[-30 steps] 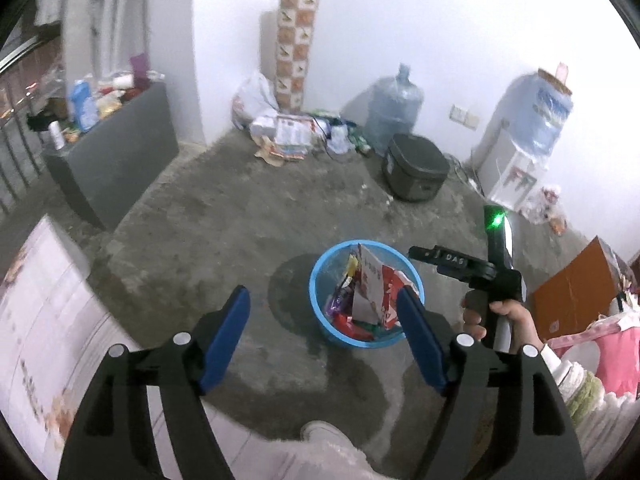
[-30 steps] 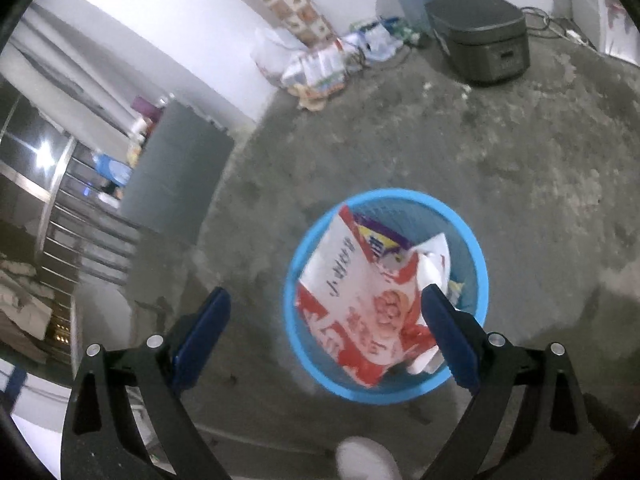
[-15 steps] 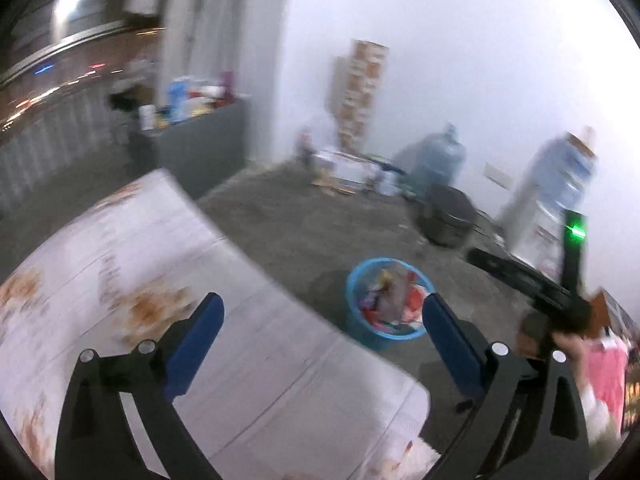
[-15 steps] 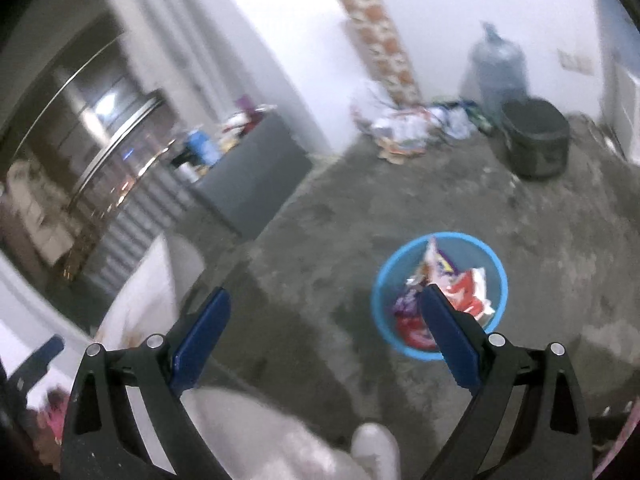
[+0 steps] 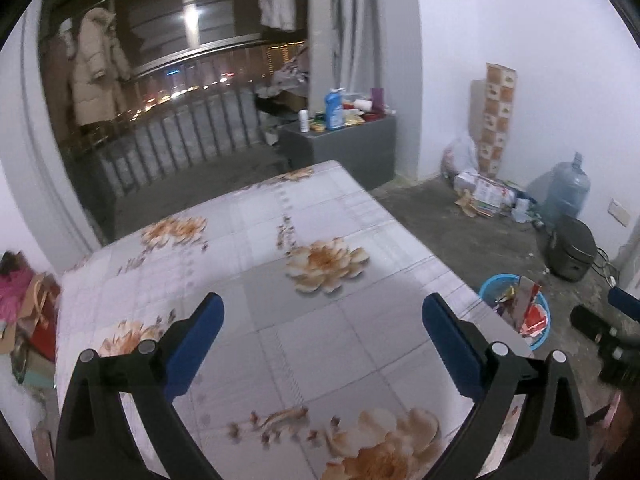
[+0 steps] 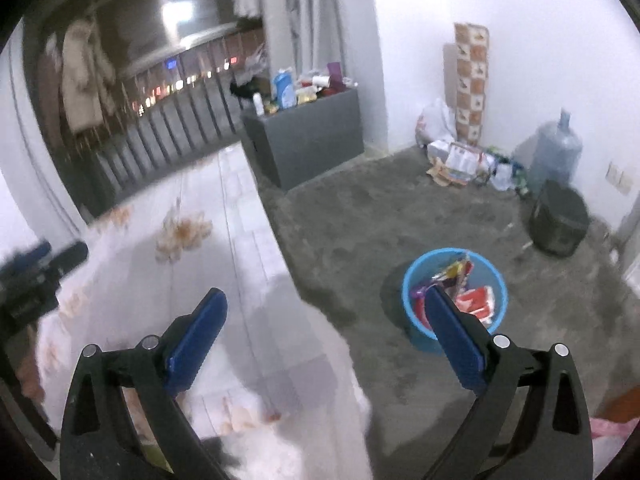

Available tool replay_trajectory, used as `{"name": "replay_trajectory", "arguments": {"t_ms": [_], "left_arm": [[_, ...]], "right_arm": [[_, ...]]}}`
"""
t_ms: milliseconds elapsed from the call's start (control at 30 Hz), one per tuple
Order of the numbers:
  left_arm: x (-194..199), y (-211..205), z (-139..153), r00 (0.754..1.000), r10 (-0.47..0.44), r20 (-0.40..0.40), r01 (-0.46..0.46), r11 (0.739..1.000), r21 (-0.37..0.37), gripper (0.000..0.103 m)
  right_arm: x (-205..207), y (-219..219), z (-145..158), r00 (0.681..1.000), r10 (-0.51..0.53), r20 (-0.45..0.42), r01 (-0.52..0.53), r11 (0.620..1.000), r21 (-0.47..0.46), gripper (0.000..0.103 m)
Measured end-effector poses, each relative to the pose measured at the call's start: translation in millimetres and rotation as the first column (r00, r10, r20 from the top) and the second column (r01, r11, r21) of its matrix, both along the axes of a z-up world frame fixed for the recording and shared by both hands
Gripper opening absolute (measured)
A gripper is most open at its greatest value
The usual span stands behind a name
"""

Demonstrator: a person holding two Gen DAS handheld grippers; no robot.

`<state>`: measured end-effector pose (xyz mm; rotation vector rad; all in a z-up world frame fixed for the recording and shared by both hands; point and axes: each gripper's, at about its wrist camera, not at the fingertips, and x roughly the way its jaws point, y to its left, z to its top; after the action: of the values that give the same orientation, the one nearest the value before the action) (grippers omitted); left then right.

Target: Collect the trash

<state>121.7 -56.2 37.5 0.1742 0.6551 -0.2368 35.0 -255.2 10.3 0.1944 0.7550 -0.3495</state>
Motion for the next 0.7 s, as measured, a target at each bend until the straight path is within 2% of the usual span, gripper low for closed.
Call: {"name": "replay_trajectory", "arguments": {"t_ms": [100,200,267,333,433,533,700], "left_arm": [[-11.3,11.8,-4.2,0.999,0.044,-0.011,-0.044,0.999,-0.016,0.097],[-21.6,17.5,-10.8,0.996,0.081,-0.027,-0.082,0.996,-0.032,0.097],[-26.2,20.1,-15.9,0.995,0.096,-0.040,-0.097,0.995,-0.032,0.097],[-30.2,23.0,-22.3,0.991,0.116,-0.073,-0.119,0.992,-0.033,0.097],[-36.5,29.3,-34.9,0.980,0.144,-0.140,-0.152,0.987,-0.048,0.097],[-43.8,32.2,-40.3,0.973,0.167,-0.162,-0.174,0.984,-0.033,0.097],[-51.4,29.3,-45.9,0.971,0.166,-0.172,-0.164,0.986,0.024,0.097]], "right_arm": [[-5.2,35.0,6.0,0.999,0.038,-0.022,-0.040,0.992,-0.120,0.095],[-7.8,51.2,9.2,0.999,0.042,-0.023,-0.047,0.965,-0.256,0.095],[-13.7,57.6,14.0,0.999,0.045,-0.020,-0.049,0.952,-0.303,0.095],[-18.0,61.0,14.4,0.999,0.046,-0.015,-0.048,0.954,-0.297,0.095],[-21.5,63.1,10.0,0.996,0.085,-0.022,-0.088,0.969,-0.229,0.095],[-24.2,61.3,1.0,0.990,0.137,-0.037,-0.142,0.976,-0.165,0.095],[-17.7,62.6,-22.4,0.975,0.145,-0.169,-0.168,0.977,-0.133,0.095]]}}
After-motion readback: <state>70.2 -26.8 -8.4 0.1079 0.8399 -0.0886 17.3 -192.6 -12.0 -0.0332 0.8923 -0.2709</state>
